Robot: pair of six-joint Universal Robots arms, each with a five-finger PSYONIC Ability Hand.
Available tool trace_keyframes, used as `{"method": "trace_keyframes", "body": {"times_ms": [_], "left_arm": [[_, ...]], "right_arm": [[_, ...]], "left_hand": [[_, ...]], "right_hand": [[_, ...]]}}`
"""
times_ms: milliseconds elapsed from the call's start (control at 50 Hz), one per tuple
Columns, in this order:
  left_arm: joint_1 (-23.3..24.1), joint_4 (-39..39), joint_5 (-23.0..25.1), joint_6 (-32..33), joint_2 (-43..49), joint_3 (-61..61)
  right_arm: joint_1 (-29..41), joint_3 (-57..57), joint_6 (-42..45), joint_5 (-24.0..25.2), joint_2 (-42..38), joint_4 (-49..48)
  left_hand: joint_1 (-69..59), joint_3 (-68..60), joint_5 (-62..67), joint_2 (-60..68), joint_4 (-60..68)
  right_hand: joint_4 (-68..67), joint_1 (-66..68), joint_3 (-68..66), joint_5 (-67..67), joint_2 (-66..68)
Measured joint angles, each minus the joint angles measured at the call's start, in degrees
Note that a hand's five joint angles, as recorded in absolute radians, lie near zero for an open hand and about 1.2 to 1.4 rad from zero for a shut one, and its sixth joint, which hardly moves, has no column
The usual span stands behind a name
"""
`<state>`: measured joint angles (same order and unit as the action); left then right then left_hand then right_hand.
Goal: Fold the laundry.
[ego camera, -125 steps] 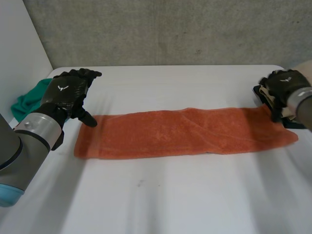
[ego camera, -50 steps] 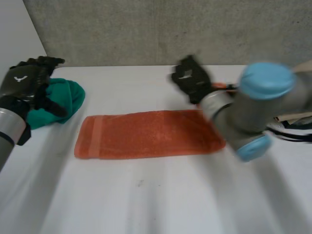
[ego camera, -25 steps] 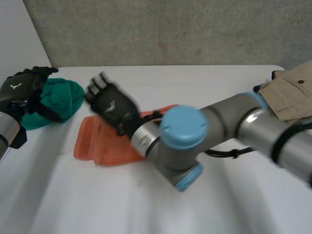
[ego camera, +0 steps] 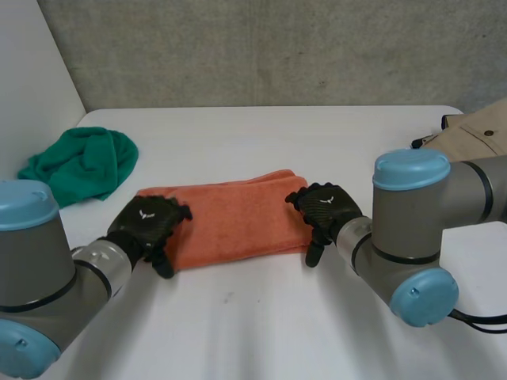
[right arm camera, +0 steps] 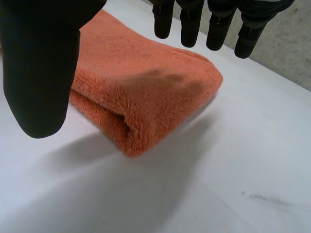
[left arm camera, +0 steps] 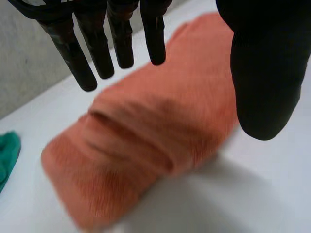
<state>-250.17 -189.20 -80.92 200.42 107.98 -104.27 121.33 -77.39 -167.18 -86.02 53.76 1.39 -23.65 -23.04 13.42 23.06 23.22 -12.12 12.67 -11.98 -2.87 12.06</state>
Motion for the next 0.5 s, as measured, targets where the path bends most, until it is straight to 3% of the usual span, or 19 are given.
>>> {"method": "trace_keyframes", "body": {"times_ms": [260, 500], "left_arm": [[-2.81, -8.37, -0.81, 2.54, 5.49, 0.61], [-2.61, -7.61, -0.31, 2.33, 5.72, 0.22]], "right_arm": [[0.47, -6.58, 1.03, -0.94, 1.58, -6.6], [0.82, -8.0, -0.45, -3.35, 2.49, -7.85]], "left_hand": [[-17.22, -17.26, 16.43, 17.33, 17.12], [-5.02, -6.3, 4.96, 5.99, 5.39]], "right_hand": [[0.0, 0.0, 0.0, 0.04, 0.0], [0.0, 0.0, 0.0, 0.05, 0.0]]}}
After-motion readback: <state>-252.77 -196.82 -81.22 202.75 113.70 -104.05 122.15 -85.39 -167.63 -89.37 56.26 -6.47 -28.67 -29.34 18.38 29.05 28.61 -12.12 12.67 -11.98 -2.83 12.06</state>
